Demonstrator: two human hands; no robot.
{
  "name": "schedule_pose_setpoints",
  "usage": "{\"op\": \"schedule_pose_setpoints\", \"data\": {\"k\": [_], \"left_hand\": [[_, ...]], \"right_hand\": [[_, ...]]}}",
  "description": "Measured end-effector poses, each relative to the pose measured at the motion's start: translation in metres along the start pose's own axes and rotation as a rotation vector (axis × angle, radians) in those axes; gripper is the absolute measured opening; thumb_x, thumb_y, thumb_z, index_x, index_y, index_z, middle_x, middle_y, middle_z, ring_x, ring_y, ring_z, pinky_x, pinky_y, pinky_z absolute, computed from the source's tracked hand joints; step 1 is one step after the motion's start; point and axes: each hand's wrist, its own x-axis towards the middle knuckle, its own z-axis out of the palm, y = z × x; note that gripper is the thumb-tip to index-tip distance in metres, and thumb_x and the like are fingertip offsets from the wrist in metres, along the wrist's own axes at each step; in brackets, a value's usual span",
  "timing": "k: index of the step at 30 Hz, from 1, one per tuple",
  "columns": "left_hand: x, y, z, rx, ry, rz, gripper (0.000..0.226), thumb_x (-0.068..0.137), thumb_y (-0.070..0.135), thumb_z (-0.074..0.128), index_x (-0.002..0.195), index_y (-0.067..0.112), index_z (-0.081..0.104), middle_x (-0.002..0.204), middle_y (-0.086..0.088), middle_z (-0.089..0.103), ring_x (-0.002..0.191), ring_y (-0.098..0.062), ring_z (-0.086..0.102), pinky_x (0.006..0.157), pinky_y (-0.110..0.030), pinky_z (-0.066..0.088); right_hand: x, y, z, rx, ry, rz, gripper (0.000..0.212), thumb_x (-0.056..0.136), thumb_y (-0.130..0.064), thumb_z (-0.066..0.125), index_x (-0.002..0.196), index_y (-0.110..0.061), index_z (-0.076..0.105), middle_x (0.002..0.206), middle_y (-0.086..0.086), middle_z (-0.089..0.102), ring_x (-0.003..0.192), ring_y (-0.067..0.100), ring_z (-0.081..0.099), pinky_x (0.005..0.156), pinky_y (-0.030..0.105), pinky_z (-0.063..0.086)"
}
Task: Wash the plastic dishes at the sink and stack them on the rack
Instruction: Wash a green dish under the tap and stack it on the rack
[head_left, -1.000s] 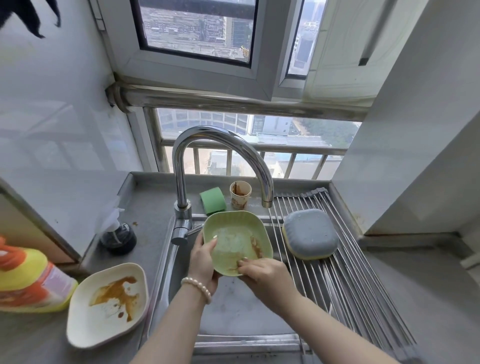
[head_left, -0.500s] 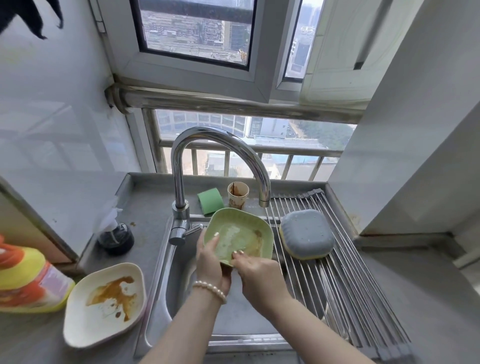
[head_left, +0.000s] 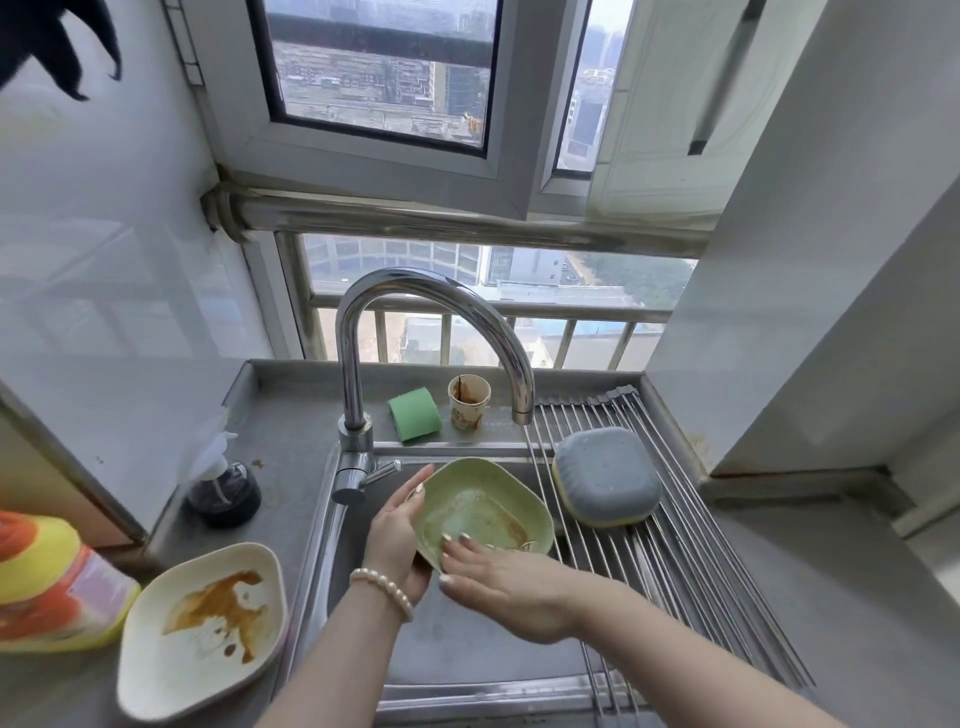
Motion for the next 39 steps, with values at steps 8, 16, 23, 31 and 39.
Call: {"op": "schedule_pose_setpoints", "data": {"k": [8,16,23,31,39], "left_hand": [[-0.001,-0.011,0.018,-0.042,-0.059,-0.057,0.025,0.100,0.010,0.041,0.113,0.004,0.063,0.091,-0.015,0.072,0.083,-0.028,0.068,0.078,-0.039,0.056],[0.018,0.024,-0.007,0.126,-0.070,-0.097,0.027,0.101,0.012,0.040,0.098,0.004,0.066,0.079,-0.015,0.072,0.067,-0.026,0.070,0.060,-0.038,0.058],[0.021,0.025,-0.006,0.044,-0.126,-0.071,0.028,0.095,0.000,0.041,0.105,0.010,0.065,0.092,-0.011,0.070,0.081,-0.026,0.067,0.075,-0.042,0.054],[0.020,-0.002,-0.004,0.206,-0.031,0.150,0.068,0.043,0.050,0.090,0.084,0.002,0.063,0.079,-0.009,0.070,0.074,-0.021,0.064,0.066,-0.034,0.056],[0.018,-0.017,0.021,-0.025,0.392,0.081,0.033,0.093,0.037,0.057,0.097,0.004,0.059,0.091,-0.008,0.065,0.080,-0.025,0.063,0.076,-0.039,0.054]], "right_hand": [[0.028,0.004,-0.008,0.019,0.148,0.145,0.083,0.095,-0.064,0.018,0.152,-0.010,-0.007,0.159,0.013,-0.011,0.147,0.020,-0.010,0.120,0.035,-0.003],[0.001,0.033,0.009,-0.429,0.342,-0.165,0.060,0.080,-0.036,0.074,0.132,-0.014,0.054,0.146,0.003,0.046,0.136,0.021,0.040,0.118,0.036,0.020],[0.000,0.061,-0.009,0.595,0.647,-0.077,0.014,0.063,-0.001,0.085,0.071,-0.007,0.076,0.093,0.006,0.073,0.095,-0.001,0.064,0.101,0.015,0.036],[0.021,0.081,-0.007,1.804,0.580,-0.051,0.028,0.063,-0.004,0.081,0.087,-0.004,0.065,0.082,0.011,0.068,0.071,0.018,0.066,0.066,0.027,0.056],[0.088,0.024,-0.001,0.538,0.939,0.460,0.060,0.099,-0.051,0.021,0.150,-0.019,0.026,0.151,0.006,0.030,0.139,0.023,0.026,0.113,0.036,0.023]]}}
